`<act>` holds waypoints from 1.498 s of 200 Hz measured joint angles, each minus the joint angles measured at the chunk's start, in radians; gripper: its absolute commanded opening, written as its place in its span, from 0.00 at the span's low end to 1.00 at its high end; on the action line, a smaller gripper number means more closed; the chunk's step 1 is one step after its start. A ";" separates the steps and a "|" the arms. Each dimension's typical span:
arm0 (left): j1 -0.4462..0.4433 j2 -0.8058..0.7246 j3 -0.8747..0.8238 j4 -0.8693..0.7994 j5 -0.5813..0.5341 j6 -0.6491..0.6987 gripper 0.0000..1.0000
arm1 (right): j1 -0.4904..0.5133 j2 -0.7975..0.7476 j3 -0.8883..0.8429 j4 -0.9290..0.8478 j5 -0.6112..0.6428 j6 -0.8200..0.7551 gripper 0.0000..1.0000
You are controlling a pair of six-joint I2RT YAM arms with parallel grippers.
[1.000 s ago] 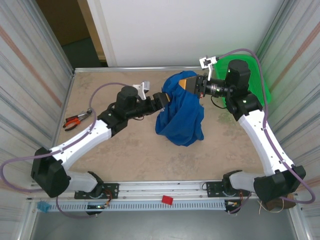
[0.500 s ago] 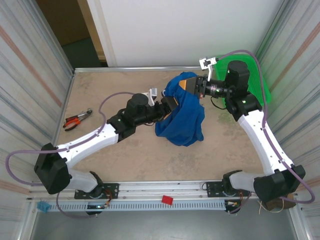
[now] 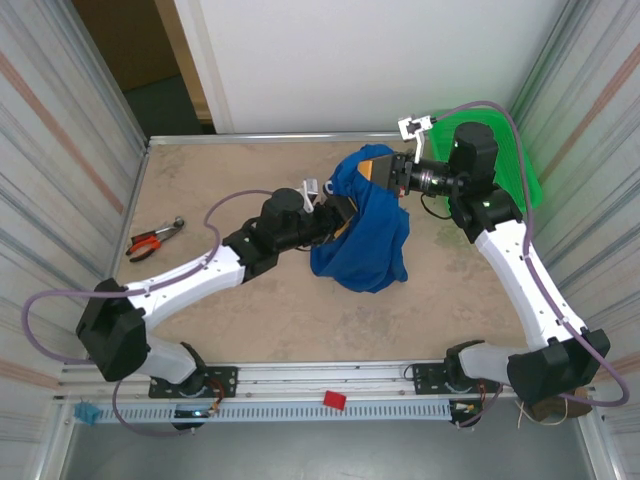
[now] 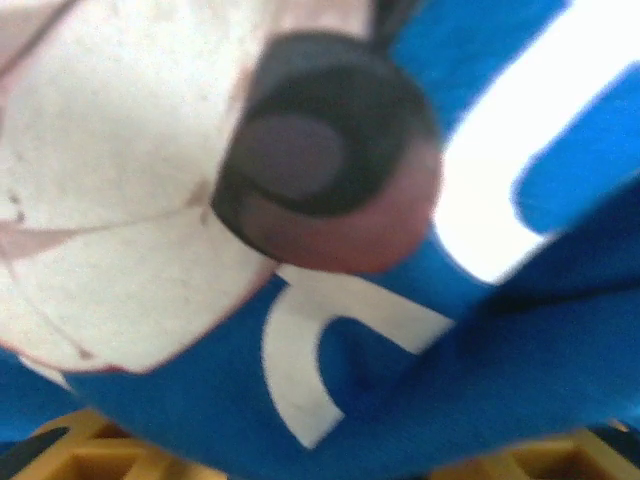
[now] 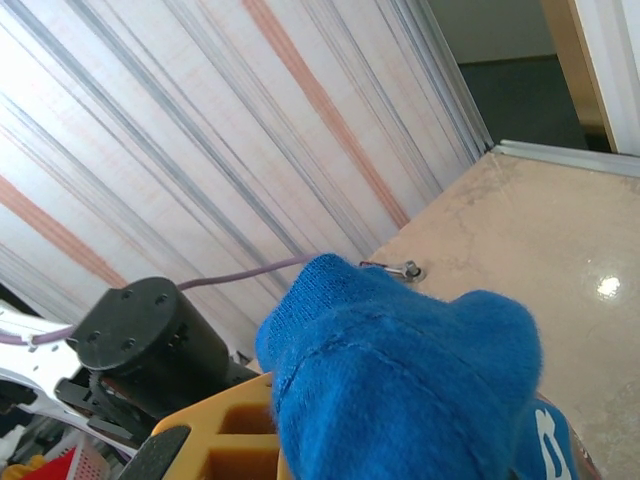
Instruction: Fold the inside-out t-shirt
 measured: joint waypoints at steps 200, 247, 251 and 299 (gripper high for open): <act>0.426 -0.156 0.252 -0.329 0.435 0.446 0.00 | -0.005 -0.114 -0.231 -0.179 0.346 -0.066 0.74; 0.426 -0.148 0.279 -0.353 0.500 0.488 0.00 | 0.155 -0.010 -0.122 -0.183 0.455 -0.103 0.77; 0.426 -0.148 0.281 -0.353 0.504 0.489 0.00 | 0.164 0.005 -0.114 -0.181 0.465 -0.106 0.77; 0.426 -0.149 0.287 -0.351 0.518 0.489 0.00 | 0.192 0.163 -0.040 -0.181 0.520 -0.121 0.74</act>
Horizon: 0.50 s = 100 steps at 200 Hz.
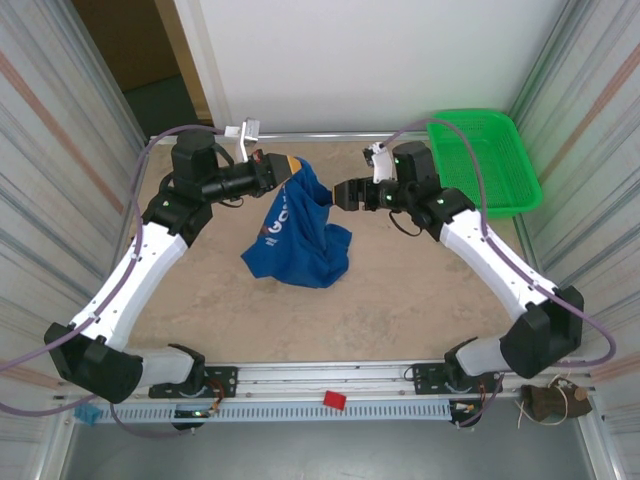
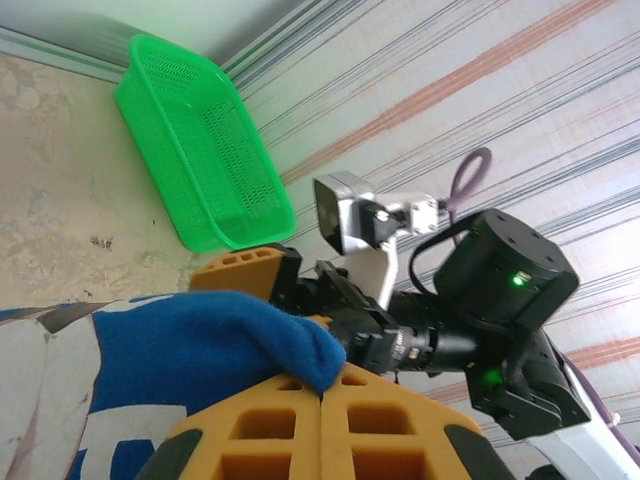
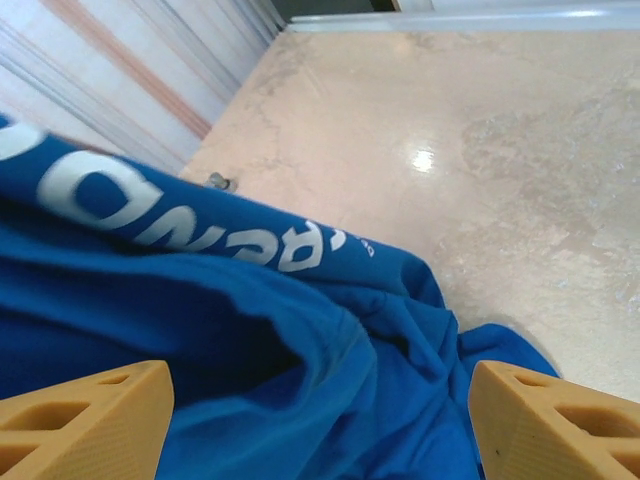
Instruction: Fold the inside-out t-shirt
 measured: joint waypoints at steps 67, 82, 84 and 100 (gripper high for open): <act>0.000 0.000 0.000 0.010 0.007 -0.016 0.00 | 0.042 0.053 0.016 0.014 -0.001 -0.008 0.51; 0.000 0.000 0.000 0.016 0.011 -0.022 0.00 | 0.044 0.079 0.019 0.029 0.003 0.000 0.16; 0.000 0.000 0.000 0.017 0.011 -0.022 0.00 | 0.044 0.084 0.021 0.030 0.005 0.003 0.08; 0.004 -0.001 0.000 0.015 0.011 -0.022 0.00 | 0.037 0.139 0.061 0.031 0.000 0.011 0.00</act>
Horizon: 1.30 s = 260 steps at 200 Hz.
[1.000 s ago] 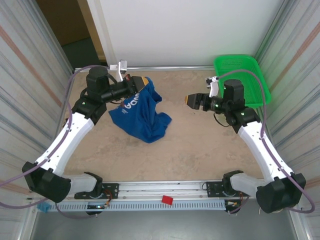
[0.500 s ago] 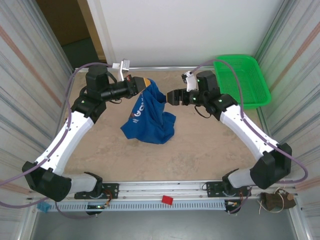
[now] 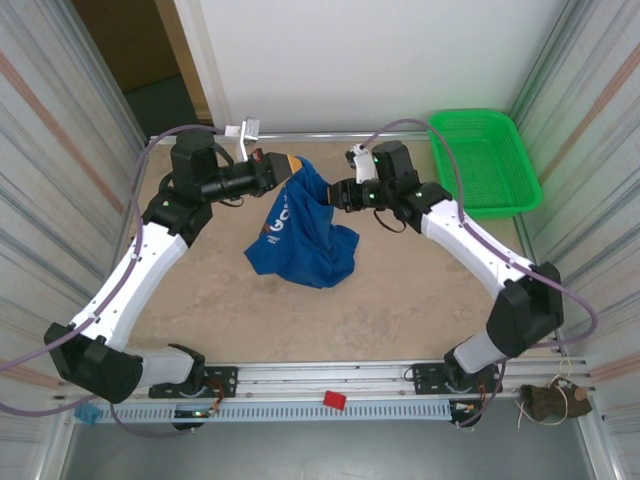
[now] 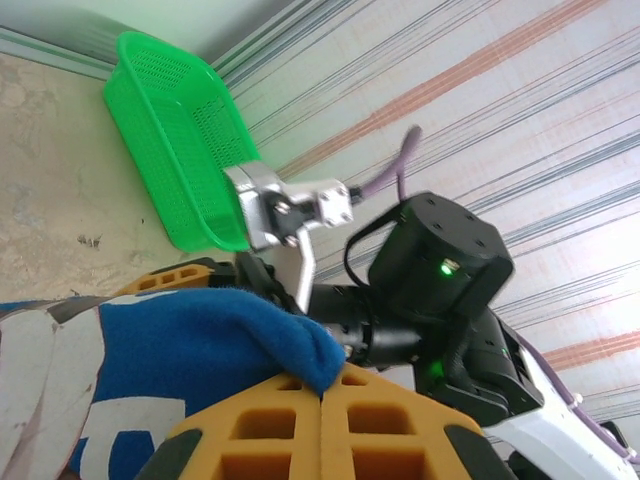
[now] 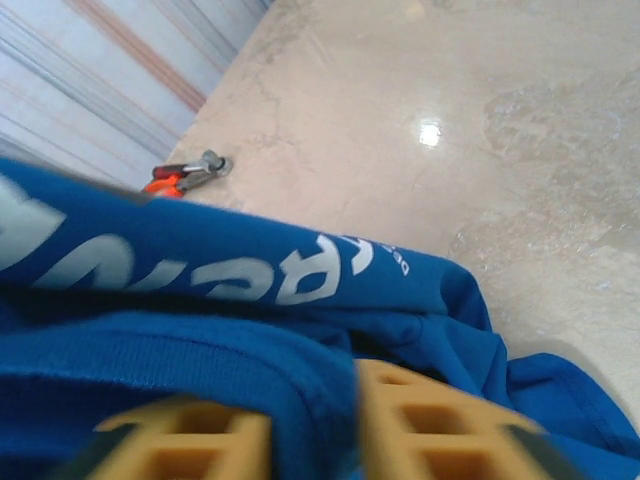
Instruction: Fold the inside-out t-shirt
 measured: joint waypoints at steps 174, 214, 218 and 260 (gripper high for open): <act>0.087 0.067 0.397 -0.155 -0.100 0.046 0.00 | 0.142 -0.002 0.862 -0.364 0.187 -0.126 0.00; 0.039 0.090 0.641 -0.080 -0.131 0.091 0.00 | 0.066 -0.106 0.843 -0.269 0.230 -0.143 0.00; 0.047 0.087 0.655 -0.082 -0.137 0.098 0.00 | 0.029 -0.112 0.847 -0.263 0.219 -0.133 0.00; 0.130 0.123 0.691 -0.026 -0.109 0.069 0.00 | 0.050 -0.144 0.791 -0.200 0.212 -0.108 0.00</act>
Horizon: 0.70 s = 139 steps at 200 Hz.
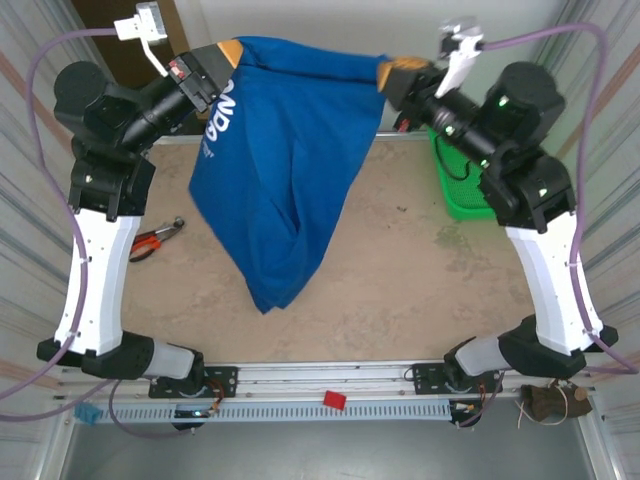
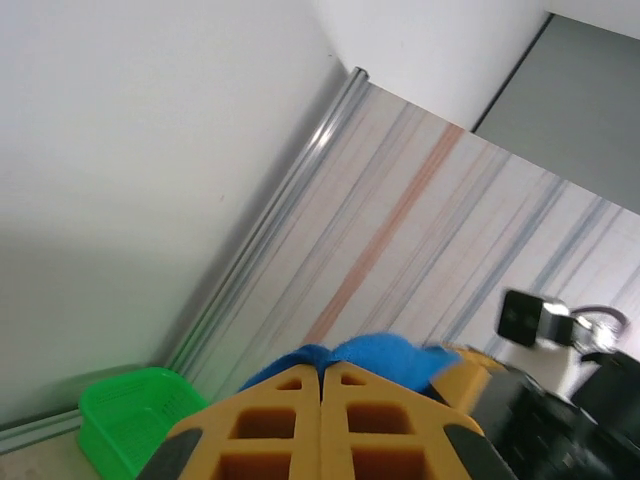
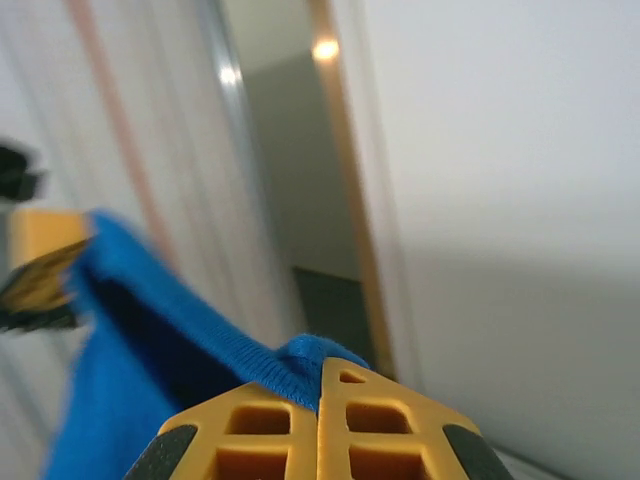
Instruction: Fold the inside-out t-shirt
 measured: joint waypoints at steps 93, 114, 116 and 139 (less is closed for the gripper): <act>0.040 -0.055 -0.027 -0.127 -0.035 0.056 0.00 | -0.055 -0.077 -0.180 0.125 -0.071 0.126 0.00; 0.059 -0.068 -0.054 -0.178 -0.058 0.060 0.00 | 0.015 -0.092 -0.310 0.154 -0.079 0.168 0.00; 0.060 -0.068 -0.054 -0.182 -0.060 0.060 0.00 | 0.021 -0.093 -0.319 0.155 -0.079 0.171 0.00; 0.065 -0.060 -0.031 -0.237 -0.071 0.060 0.00 | 0.091 -0.116 -0.451 0.181 -0.079 0.209 0.00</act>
